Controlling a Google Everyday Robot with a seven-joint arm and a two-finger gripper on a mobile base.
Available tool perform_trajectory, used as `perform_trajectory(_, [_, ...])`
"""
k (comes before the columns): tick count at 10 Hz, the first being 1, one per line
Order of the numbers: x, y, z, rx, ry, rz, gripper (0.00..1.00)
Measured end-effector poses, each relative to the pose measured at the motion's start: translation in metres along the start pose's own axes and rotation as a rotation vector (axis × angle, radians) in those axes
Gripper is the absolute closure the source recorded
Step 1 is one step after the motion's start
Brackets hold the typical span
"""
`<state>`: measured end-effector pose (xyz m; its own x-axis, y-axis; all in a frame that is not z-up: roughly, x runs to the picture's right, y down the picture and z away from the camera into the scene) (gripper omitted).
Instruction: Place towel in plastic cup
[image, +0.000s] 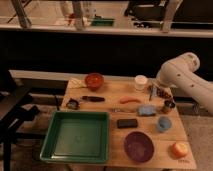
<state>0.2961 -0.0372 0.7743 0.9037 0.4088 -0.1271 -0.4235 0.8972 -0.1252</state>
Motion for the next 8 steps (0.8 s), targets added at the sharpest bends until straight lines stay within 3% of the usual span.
perform_trajectory(4, [0.014,-0.007,0.026,-0.019,-0.005,0.071,1.0])
perform_trajectory(8, [0.027,-0.02,0.05,-0.022,-0.008,0.083,1.0])
